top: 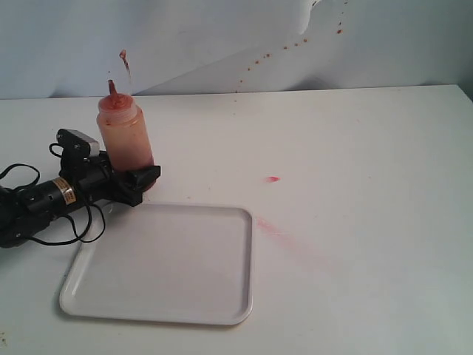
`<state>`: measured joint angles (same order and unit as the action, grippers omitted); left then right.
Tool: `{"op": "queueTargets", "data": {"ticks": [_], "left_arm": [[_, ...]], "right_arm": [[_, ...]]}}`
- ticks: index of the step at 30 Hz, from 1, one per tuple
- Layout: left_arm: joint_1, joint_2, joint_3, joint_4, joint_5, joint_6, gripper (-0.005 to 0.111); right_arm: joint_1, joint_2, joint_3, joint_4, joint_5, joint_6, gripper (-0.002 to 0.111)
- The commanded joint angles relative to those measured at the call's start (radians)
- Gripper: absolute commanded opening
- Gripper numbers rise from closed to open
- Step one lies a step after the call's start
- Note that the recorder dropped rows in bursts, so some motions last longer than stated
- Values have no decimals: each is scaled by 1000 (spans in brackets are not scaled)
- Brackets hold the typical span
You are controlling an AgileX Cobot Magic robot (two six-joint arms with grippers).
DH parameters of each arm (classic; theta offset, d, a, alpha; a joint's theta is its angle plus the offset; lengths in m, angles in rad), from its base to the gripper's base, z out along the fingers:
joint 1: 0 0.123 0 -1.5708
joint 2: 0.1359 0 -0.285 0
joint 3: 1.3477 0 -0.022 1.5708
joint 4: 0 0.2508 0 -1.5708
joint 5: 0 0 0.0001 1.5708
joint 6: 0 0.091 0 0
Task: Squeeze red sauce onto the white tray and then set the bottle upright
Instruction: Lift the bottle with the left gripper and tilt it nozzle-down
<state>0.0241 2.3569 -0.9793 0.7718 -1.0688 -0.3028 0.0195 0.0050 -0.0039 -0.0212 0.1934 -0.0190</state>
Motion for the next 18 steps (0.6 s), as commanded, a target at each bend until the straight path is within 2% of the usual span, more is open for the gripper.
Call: {"op": "queueTargets", "data": {"ticks": [1, 5, 6, 14, 18], "left_arm": [[-5, -2, -3, -12, -3, -10, 35], [-5, -2, -3, -12, -3, -10, 3], [-5, -2, -3, -9, -5, -8, 0], [1, -28, -3, 59, -137, 8, 1], [3, -84, 30, 77, -140, 127, 0]], "right_arm": [[1, -5, 4, 6, -1, -2, 0], [1, -5, 4, 6, -1, -2, 0], [1, -5, 4, 6, -1, -2, 0], [1, -5, 4, 6, -1, -2, 0], [1, -5, 4, 6, -1, -2, 0]]}}
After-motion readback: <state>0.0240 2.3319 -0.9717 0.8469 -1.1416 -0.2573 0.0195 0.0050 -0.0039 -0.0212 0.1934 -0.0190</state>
